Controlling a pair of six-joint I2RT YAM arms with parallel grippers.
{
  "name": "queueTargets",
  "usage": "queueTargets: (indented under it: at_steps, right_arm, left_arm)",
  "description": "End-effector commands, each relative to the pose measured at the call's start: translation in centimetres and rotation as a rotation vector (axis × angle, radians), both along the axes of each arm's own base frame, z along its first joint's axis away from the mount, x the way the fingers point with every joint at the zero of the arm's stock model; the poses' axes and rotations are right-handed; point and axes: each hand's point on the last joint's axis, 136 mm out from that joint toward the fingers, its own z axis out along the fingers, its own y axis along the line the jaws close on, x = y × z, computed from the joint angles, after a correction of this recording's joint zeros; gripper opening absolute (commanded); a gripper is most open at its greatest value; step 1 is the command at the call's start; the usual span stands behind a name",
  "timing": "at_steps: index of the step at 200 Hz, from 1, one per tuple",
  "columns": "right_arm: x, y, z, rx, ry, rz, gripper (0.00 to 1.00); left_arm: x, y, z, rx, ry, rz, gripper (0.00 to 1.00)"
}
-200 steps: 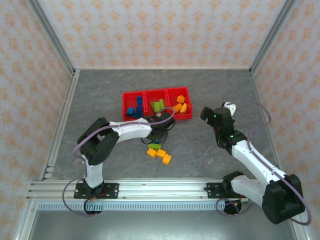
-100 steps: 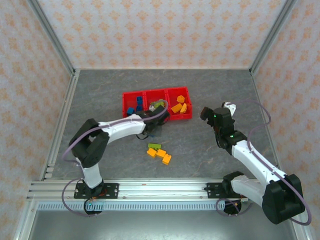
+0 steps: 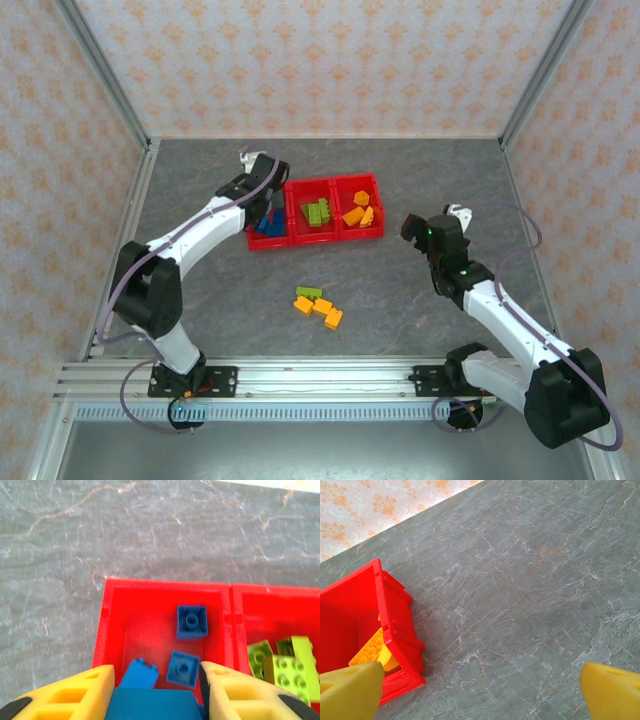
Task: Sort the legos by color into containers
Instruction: Place the lego in the container.
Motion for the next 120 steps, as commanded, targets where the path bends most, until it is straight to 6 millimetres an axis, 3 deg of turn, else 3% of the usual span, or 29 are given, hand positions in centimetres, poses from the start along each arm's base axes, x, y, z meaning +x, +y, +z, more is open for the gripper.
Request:
queueTargets:
  at_steps: [1,52,56,64,102,120]
  right_arm:
    - [-0.1,-1.0,1.1,-0.038,-0.017,-0.034,1.0]
    - [-0.6,-1.8,1.7,-0.09,-0.025,-0.045,1.0]
    - [-0.6,-1.8,1.8,-0.092,-0.026,-0.045,1.0]
    - [-0.7,-1.9,1.9,-0.092,-0.031,-0.045,1.0]
    - [-0.5,-1.7,2.0,-0.088,-0.033,-0.039,1.0]
    - [-0.4,-1.7,2.0,-0.089,-0.031,-0.04,1.0]
  left_arm:
    - [2.5,1.3,-0.4,0.065,-0.024,0.038,0.35]
    - [4.6,2.4,-3.9,0.06,0.021,0.076,0.34]
    - [4.8,2.5,-5.3,0.067,0.047,0.08,0.34]
    - [5.0,2.7,-6.0,0.061,0.056,0.083,0.34]
    - [5.2,2.8,-6.9,0.044,0.061,0.086,0.38]
    - [4.9,2.7,-6.7,0.032,0.049,0.085,0.48]
